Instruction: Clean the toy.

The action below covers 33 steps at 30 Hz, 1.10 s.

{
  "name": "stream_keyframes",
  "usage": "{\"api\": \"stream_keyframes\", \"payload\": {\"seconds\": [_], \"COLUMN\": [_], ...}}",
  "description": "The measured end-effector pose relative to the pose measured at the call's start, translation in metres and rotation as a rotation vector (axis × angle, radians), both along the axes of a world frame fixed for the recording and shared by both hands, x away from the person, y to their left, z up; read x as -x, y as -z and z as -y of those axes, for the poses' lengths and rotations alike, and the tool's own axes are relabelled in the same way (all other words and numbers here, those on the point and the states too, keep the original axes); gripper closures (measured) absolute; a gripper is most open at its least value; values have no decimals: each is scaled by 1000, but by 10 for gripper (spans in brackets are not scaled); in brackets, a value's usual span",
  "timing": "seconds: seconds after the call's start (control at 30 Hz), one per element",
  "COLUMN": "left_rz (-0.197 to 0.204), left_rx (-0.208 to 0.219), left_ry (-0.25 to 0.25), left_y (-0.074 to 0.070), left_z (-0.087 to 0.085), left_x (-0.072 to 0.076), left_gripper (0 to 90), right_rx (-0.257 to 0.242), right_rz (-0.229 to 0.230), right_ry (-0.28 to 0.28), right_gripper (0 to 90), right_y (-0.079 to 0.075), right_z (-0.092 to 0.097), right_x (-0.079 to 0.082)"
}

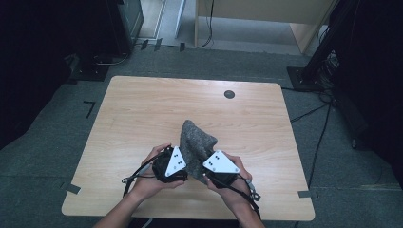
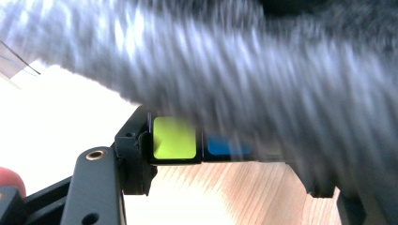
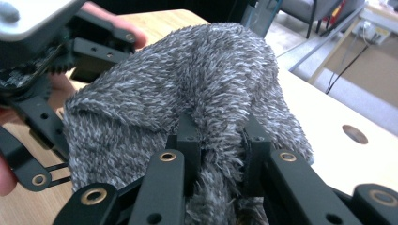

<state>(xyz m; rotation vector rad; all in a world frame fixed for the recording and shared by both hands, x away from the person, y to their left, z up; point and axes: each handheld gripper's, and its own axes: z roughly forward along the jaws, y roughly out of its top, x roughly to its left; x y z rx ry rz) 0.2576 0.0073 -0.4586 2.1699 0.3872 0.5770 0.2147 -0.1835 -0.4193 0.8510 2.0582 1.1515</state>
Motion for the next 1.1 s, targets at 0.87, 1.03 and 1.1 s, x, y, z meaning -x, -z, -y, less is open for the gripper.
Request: {"api": "stream_keyframes", "payload": {"seconds": [0.87,1.03,1.1], "left_rz": [-62,-54,-59], "left_rx": [70,67,61], "left_ry": [1,-1,-1], "left_y": [-2,-3,-2], "left_z": [-10,-12,-13], "left_x": [-4,-2,-3], "left_gripper": [343,342,342], "right_rx": [-83,48,82], "right_rz": [70,142,153], "right_ry": [-33,-182,-166], "right_gripper": [802,801,801], "right_y": [2,6,9], "right_z": [3,-26,-28], "right_x": [2,17,17]}}
